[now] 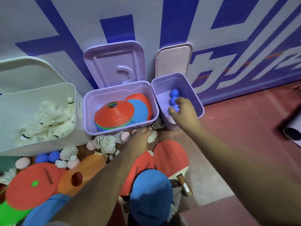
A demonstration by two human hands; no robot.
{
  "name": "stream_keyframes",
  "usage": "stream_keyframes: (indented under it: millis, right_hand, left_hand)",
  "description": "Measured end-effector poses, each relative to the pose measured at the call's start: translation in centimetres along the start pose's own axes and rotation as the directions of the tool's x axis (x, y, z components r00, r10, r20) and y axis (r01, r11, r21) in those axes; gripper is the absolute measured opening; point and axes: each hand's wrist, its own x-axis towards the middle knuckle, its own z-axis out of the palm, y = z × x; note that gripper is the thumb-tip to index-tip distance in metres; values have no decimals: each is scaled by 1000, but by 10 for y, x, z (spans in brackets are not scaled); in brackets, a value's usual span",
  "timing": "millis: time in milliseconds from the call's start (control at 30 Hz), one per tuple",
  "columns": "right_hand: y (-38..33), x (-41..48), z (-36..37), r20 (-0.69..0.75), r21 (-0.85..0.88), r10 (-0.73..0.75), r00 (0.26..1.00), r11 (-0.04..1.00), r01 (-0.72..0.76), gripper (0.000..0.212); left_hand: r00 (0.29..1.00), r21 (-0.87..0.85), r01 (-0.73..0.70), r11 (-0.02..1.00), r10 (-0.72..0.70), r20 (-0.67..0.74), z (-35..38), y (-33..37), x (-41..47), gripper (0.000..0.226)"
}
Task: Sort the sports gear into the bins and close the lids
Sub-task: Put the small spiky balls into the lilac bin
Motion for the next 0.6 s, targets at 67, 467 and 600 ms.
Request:
stream_keyframes:
  millis: [67,467,600]
  right_hand:
    - [-7,-21,4,53,9,-192,980,981,192,28]
    - [28,-72,57,458,42,57,887,995,-85,14]
    - [30,-69,79,524,292,240,817,851,-437,19]
  left_hand:
    - [1000,85,-4,996,3,12,2,0,5,59]
    - [998,77,-58,995,57,15,16,-24,15,30]
    - [995,4,-94,996,94,-24,21,-31,17,54]
